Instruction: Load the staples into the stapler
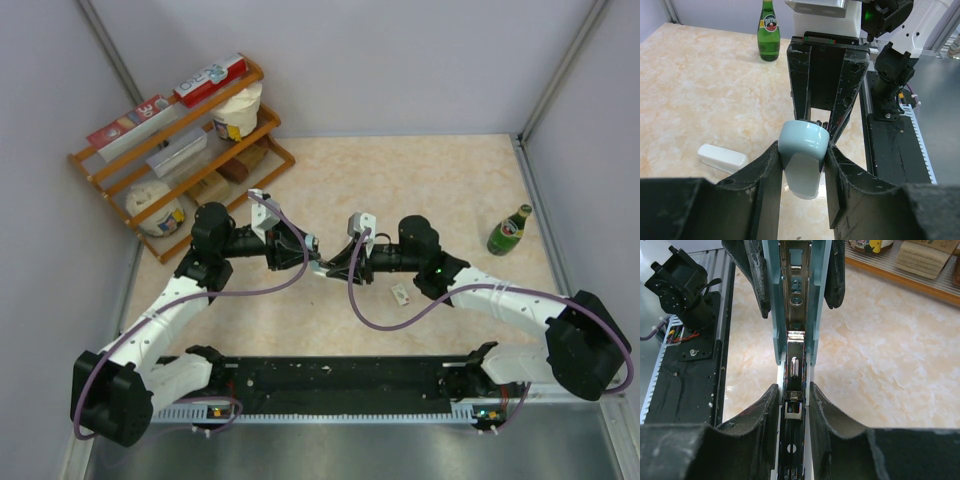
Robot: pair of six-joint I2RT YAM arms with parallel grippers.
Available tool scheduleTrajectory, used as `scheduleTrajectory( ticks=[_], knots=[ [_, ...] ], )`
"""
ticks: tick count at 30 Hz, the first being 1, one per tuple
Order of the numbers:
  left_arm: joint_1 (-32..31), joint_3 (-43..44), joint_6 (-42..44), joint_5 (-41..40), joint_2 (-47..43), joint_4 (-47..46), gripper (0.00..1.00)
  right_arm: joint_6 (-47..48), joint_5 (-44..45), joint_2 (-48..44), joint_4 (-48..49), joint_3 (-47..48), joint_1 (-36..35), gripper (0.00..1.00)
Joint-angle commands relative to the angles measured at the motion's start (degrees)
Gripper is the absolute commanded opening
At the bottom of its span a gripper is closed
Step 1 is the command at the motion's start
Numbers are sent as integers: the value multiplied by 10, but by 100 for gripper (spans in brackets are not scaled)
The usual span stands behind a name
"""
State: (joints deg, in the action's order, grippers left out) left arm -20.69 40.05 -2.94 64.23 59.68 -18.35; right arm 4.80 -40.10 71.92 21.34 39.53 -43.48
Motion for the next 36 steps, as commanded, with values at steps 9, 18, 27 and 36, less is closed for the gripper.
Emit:
scheduleTrajectory(
  ticks=[9,18,27,36],
  knots=[
    [1,6,12,-9,-9,-16,80,6,4,-7,17,25,-11,13],
    [14,6,9,-8,-22,-15,99,9,20,-18,13,24,1,13],
    [49,20,7,-60,-37,16,99,11,41,-58,5,16,77,12],
    [86,57,93,-157,-71,174,99,29,144,-64,5,-6,103,11]
  ],
)
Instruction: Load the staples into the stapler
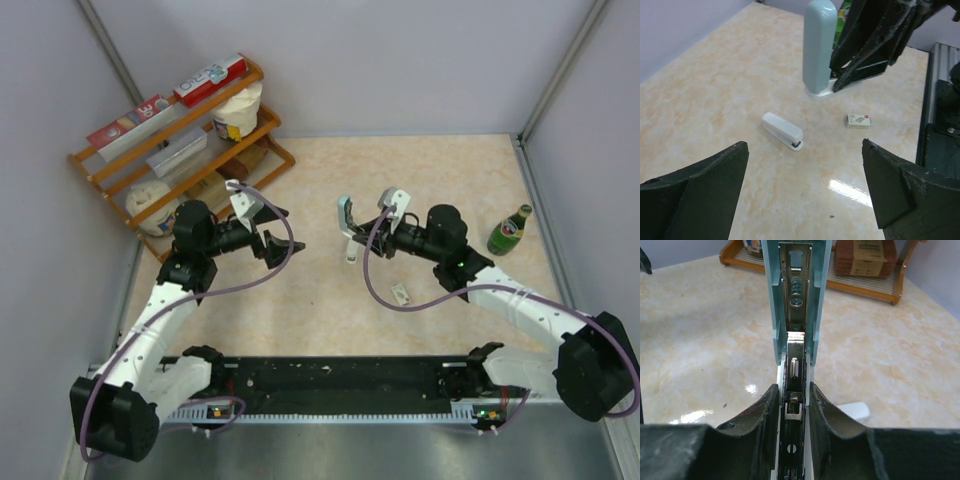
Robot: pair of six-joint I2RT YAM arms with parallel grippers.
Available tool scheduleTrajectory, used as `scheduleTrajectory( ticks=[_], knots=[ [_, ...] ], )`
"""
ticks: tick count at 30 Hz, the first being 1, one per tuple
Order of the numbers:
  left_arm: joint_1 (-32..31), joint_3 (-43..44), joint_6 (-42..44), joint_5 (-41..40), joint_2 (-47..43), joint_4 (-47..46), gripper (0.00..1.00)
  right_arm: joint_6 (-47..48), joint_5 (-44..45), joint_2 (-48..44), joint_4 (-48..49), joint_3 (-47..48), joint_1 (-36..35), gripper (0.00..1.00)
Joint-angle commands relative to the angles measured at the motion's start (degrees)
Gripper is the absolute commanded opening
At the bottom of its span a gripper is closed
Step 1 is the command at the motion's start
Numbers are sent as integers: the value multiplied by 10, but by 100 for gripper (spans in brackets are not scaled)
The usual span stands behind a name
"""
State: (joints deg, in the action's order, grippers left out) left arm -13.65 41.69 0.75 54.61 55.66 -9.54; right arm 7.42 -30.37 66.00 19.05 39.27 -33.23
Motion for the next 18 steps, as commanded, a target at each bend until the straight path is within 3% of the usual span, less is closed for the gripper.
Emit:
scheduleTrajectory(
  ticks=[1,6,11,18],
  knots=[
    [20,47,72,-76,-38,122,99,-10,57,1,31,-2,0,11],
    [54,59,136,-152,-98,242,99,-58,95,40,53,7,-9,11],
    [68,64,192,-304,-144,357,99,-55,183,70,56,21,-77,11],
    [86,28,196,-357,-206,374,99,-137,269,119,65,39,-129,10]
  ],
)
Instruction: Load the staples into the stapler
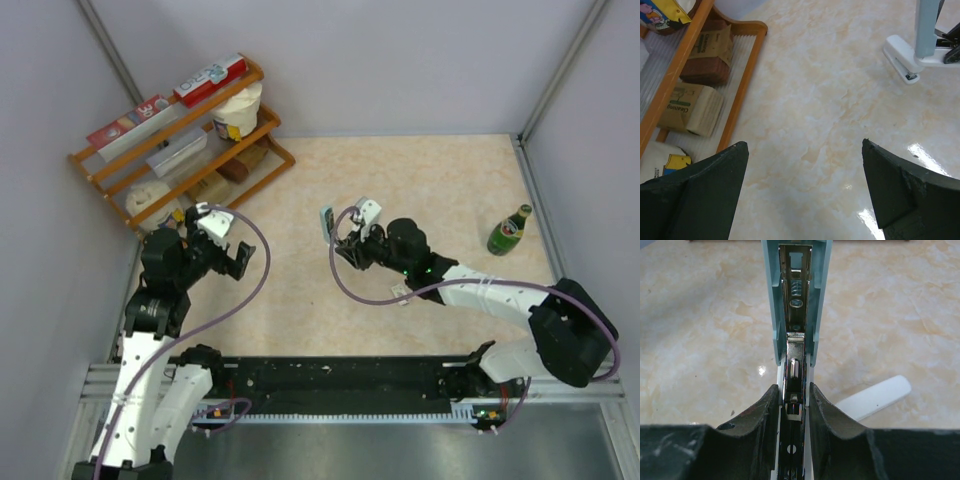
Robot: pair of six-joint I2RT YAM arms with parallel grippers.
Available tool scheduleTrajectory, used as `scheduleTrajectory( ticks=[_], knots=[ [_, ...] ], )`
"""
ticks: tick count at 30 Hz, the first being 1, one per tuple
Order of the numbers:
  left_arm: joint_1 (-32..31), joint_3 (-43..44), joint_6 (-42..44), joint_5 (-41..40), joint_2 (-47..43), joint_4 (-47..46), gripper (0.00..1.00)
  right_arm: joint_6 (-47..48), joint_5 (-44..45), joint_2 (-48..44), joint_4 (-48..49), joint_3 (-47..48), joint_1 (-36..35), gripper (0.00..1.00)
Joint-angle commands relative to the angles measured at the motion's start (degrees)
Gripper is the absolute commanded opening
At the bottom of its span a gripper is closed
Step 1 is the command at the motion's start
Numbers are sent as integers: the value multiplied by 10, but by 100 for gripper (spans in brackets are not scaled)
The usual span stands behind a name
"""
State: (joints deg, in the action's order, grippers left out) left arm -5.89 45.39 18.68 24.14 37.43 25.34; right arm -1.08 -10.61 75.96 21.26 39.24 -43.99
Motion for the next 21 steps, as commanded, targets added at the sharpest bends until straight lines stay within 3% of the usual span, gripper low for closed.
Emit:
scheduleTrajectory(
  ticks=[1,12,21],
  knots=[
    [11,-10,16,-50,-27,24,99,-56,86,33,41,44,-29,9],
    [49,-27,0,-18,-32,1,99,-63,230,140,-11,124,-105,9],
    [55,-28,-3,-11,-31,-2,99,-88,227,197,-46,165,-111,10]
  ],
)
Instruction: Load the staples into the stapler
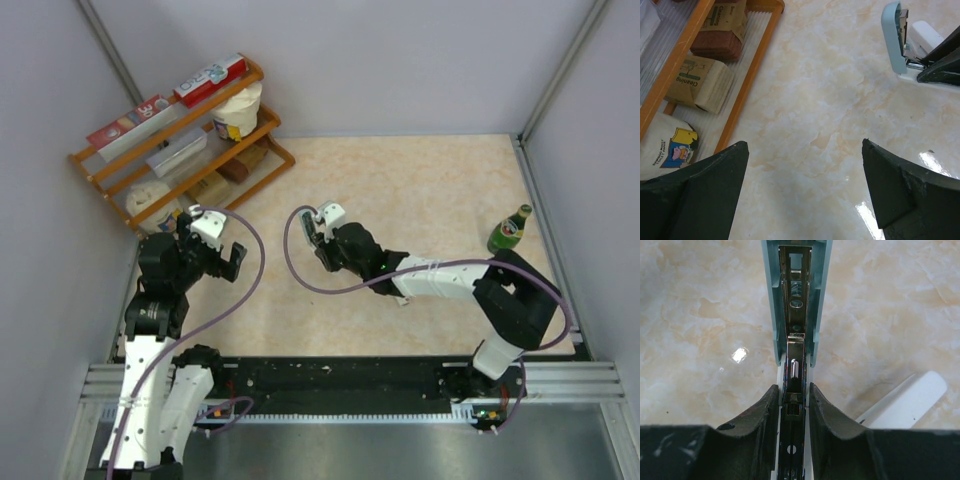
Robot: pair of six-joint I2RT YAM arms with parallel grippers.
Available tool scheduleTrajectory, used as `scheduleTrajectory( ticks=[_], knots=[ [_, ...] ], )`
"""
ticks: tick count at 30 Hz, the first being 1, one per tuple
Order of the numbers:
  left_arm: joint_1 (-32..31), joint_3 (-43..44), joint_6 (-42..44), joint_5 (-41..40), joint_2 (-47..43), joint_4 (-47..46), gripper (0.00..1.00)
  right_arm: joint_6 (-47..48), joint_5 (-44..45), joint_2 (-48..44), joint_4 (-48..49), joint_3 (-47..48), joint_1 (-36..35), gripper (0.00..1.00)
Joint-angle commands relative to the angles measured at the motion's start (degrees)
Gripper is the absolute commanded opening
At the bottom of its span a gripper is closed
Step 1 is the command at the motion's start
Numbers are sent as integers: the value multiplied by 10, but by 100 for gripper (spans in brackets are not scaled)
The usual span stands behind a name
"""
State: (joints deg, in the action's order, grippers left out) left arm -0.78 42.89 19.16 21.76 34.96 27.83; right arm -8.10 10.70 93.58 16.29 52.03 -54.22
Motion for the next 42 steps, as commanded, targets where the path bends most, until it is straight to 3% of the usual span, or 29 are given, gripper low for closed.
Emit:
scheduleTrajectory(
  ticks=[1,18,42],
  knots=[
    [3,-3,-8,14,-5,-27,99,-17,13,27,3,40,-10,10],
    [21,-16,-7,25,-15,-37,99,-6,3,116,3,76,-10,11],
    [25,-24,-4,31,-18,-42,99,-7,-1,136,-6,81,-14,18]
  ],
)
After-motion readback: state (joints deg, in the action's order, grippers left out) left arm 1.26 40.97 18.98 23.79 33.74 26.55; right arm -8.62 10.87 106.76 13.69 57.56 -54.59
